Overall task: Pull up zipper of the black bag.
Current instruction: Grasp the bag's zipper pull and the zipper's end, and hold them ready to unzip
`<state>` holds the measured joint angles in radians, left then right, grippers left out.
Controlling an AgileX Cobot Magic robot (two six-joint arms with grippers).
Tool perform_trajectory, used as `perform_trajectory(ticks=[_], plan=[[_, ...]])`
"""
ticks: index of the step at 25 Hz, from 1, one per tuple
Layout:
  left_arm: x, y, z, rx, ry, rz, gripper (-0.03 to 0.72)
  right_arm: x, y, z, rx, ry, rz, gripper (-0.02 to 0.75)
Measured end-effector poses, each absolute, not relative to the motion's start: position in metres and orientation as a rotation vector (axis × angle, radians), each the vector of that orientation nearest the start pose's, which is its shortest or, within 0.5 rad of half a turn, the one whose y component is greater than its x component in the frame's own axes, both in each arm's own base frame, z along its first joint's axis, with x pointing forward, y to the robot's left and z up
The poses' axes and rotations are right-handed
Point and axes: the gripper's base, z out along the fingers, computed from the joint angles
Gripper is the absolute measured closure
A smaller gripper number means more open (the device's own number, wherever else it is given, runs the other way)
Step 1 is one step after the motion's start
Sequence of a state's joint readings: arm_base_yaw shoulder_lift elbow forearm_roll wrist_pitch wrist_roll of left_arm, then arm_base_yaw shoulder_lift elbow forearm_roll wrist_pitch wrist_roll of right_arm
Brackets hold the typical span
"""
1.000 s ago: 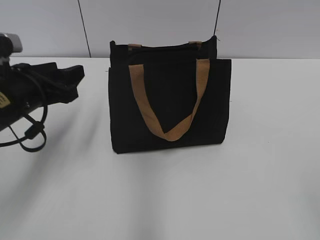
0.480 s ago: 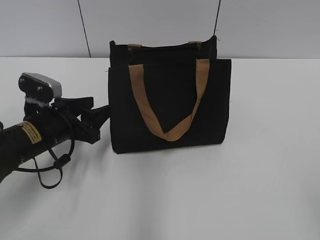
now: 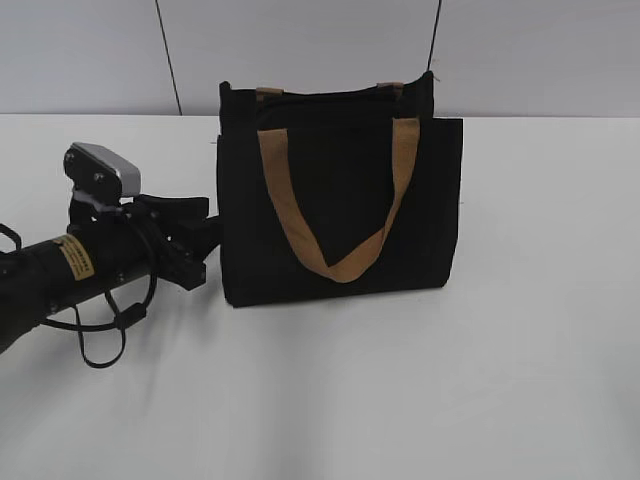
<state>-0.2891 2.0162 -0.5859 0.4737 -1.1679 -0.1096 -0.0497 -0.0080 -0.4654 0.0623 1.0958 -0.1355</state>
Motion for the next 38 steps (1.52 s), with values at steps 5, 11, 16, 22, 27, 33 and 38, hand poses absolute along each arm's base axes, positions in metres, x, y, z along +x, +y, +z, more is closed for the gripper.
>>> perform_trajectory(ticks=[5, 11, 16, 22, 27, 33, 38], plan=[[0.298, -0.131, 0.094, 0.677, 1.684, -0.549, 0.344, -0.004, 0.005, 0.265, -0.094, 2.102, -0.036, 0.289], [0.311, -0.136, 0.09, 0.689, 1.66, -0.553, 0.37, -0.004, 0.005, 0.265, -0.094, 2.102, -0.036, 0.289], [0.322, -0.14, 0.084, 0.693, 1.648, -0.562, 0.378, -0.004, 0.005, 0.265, -0.094, 2.102, -0.036, 0.289], [0.332, -0.144, 0.08, 0.705, 1.629, -0.571, 0.394, -0.004, 0.005, 0.265, -0.094, 2.102, -0.036, 0.289], [0.334, -0.146, 0.079, 0.698, 1.63, -0.59, 0.522, -0.004, 0.005, 0.265, -0.094, 2.102, -0.036, 0.289], [0.334, -0.146, 0.088, 0.671, 1.636, -0.614, 0.662, -0.004, 0.005, 0.265, -0.094, 2.102, -0.036, 0.289], [0.333, -0.143, 0.127, 0.693, 1.635, -0.537, 0.662, -0.004, 0.005, 0.265, -0.094, 2.102, -0.036, 0.289]])
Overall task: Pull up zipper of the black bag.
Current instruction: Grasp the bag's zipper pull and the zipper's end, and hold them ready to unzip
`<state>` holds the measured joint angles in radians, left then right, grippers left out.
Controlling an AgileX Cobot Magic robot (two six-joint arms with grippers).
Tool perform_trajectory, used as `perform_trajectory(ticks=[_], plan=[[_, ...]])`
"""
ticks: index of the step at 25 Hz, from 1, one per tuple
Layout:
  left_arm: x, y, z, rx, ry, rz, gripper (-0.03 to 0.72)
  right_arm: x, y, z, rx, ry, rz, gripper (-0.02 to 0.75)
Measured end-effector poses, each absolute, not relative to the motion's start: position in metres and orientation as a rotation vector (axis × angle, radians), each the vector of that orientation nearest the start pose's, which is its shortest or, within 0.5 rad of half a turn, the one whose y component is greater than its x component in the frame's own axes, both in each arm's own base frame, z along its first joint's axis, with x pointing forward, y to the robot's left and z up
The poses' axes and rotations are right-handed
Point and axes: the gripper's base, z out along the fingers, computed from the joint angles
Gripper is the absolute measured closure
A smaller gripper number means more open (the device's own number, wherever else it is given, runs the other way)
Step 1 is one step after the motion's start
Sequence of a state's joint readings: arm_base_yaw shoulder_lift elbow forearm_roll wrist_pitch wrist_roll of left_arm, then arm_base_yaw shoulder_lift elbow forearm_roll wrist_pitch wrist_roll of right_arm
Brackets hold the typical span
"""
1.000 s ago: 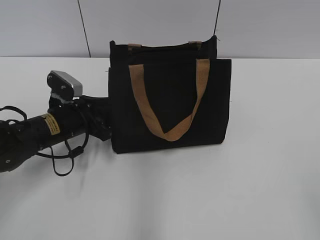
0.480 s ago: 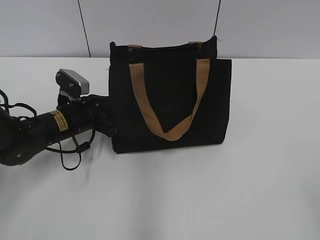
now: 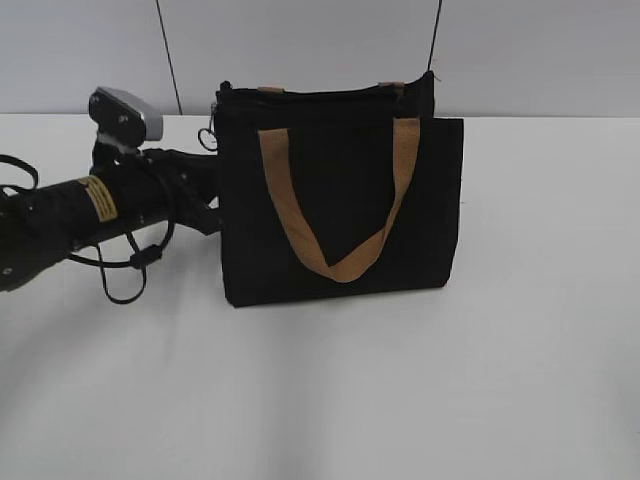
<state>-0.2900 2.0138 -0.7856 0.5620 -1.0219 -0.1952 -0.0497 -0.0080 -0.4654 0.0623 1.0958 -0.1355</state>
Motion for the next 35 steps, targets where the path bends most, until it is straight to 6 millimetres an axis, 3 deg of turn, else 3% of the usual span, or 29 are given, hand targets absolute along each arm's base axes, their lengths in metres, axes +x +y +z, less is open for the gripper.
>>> perform_trajectory(ticks=[7, 14, 26, 30, 35], plan=[[0.324, -0.131, 0.178, 0.726, 1.696, -0.374, 0.664, -0.004, 0.005, 0.265, -0.094, 2.102, -0.036, 0.289], [0.313, -0.125, 0.224, 0.712, 1.606, -0.321, 0.664, -0.004, 0.005, 0.265, -0.094, 2.102, -0.036, 0.289], [0.307, -0.124, 0.241, 0.691, 1.563, -0.328, 0.664, -0.002, 0.006, 0.266, -0.099, 2.106, -0.026, 0.289], [0.308, -0.124, 0.245, 0.659, 1.563, -0.357, 0.664, 0.017, 0.012, 0.283, -0.195, 2.101, 0.024, 0.289], [0.308, -0.124, 0.25, 0.608, 1.572, -0.404, 0.665, 0.063, 0.022, 0.298, -0.372, 2.093, 0.131, 0.289]])
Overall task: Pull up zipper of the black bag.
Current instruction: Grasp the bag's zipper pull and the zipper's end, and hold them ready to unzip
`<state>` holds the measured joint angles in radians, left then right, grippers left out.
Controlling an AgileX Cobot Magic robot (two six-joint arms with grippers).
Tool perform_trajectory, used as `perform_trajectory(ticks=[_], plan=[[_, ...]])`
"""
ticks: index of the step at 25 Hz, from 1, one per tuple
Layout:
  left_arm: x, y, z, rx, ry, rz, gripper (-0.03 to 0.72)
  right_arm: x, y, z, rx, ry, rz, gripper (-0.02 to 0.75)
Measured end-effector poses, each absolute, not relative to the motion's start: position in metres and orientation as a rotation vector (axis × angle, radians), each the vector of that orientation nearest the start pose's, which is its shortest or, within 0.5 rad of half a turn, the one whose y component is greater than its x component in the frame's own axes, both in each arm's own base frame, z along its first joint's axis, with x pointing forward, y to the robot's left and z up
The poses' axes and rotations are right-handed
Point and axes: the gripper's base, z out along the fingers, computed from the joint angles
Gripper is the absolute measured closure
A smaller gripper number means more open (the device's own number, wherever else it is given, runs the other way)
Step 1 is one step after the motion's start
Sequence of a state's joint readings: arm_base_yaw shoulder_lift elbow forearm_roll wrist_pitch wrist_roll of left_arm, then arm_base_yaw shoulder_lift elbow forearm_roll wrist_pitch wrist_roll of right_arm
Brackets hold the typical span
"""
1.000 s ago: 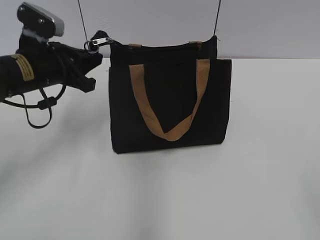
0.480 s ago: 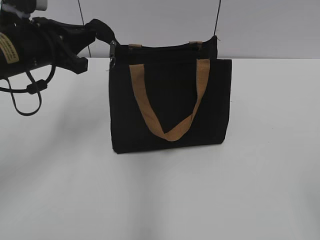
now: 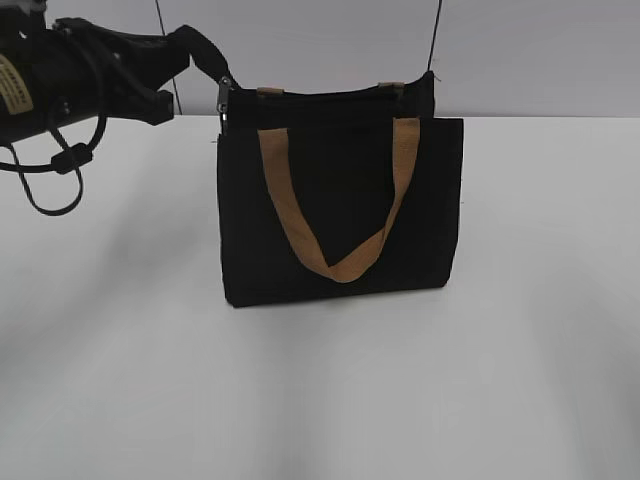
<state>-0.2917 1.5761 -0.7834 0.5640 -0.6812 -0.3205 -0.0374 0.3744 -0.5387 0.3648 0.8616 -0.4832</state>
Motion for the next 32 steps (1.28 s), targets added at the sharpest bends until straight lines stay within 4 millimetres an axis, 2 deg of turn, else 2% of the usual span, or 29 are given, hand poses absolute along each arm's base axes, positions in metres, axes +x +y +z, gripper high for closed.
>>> perform_trajectory(ticks=[4, 8, 11, 17, 25, 29, 32], plan=[[0.307, -0.124, 0.251, 0.579, 1.586, -0.433, 0.665, 0.098, 0.036, 0.299, -0.512, 2.092, 0.28, 0.289], [0.307, -0.125, 0.251, 0.559, 1.599, -0.456, 0.665, 0.139, 0.059, 0.3, -0.713, 2.079, 0.452, 0.289], [0.304, -0.132, 0.251, 0.572, 1.597, -0.475, 0.665, 0.173, 0.083, 0.298, -0.885, 2.028, 0.565, 0.289], [0.301, -0.138, 0.251, 0.589, 1.593, -0.492, 0.665, 0.237, 0.14, 0.289, -1.095, 1.938, 0.723, 0.289], [0.303, -0.137, 0.251, 0.544, 1.601, -0.501, 0.665, 0.304, 0.205, 0.273, -1.215, 1.879, 0.777, 0.289], [0.307, -0.135, 0.253, 0.507, 1.637, -0.481, 0.666, 0.329, 0.226, 0.265, -1.234, 1.862, 0.785, 0.289], [0.312, -0.134, 0.258, 0.487, 1.658, -0.459, 0.665, 0.34, 0.235, 0.259, -1.233, 1.862, 0.782, 0.289]])
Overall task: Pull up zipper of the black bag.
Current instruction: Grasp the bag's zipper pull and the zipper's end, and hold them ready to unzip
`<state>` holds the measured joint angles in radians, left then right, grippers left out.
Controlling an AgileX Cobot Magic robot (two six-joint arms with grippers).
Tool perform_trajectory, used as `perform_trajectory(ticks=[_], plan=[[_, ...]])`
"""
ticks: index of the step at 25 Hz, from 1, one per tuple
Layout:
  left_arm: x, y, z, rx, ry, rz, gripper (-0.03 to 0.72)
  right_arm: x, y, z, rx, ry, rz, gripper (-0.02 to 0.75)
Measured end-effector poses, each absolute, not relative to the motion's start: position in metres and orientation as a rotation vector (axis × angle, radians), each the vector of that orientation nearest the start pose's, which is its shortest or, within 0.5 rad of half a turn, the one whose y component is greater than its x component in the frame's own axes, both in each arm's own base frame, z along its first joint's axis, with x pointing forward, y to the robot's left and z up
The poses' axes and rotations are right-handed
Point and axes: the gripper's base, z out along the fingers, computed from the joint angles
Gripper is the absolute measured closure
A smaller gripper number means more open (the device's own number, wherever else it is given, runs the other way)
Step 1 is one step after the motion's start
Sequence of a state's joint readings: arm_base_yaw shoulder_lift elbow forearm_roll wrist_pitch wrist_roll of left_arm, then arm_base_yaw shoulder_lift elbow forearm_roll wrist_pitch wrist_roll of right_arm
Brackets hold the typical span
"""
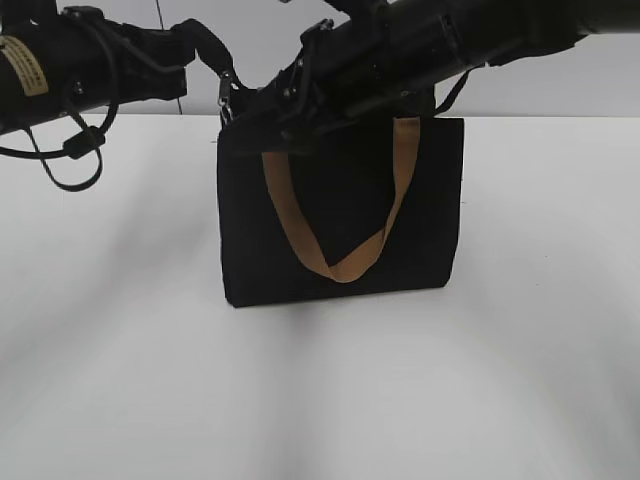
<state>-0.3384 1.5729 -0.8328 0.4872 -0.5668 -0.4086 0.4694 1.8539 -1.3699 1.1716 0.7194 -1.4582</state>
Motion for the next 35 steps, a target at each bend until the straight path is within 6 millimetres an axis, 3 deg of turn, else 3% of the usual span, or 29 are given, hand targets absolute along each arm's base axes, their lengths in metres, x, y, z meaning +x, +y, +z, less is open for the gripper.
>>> perform_trajectory(ticks=[15, 24, 35], plan=[[0.314, -0.139, 0.261, 0.45, 1.711, -0.476, 0.666, 0.361, 0.242, 0.233, -1.036, 1.947, 0.833, 0.289], [0.31, -0.137, 0.272, 0.438, 1.684, -0.478, 0.666, 0.36, 0.243, 0.234, -1.034, 1.944, 0.856, 0.381], [0.309, -0.137, 0.273, 0.432, 1.69, -0.479, 0.666, 0.368, 0.243, 0.24, -0.847, 1.956, 0.879, 0.413]])
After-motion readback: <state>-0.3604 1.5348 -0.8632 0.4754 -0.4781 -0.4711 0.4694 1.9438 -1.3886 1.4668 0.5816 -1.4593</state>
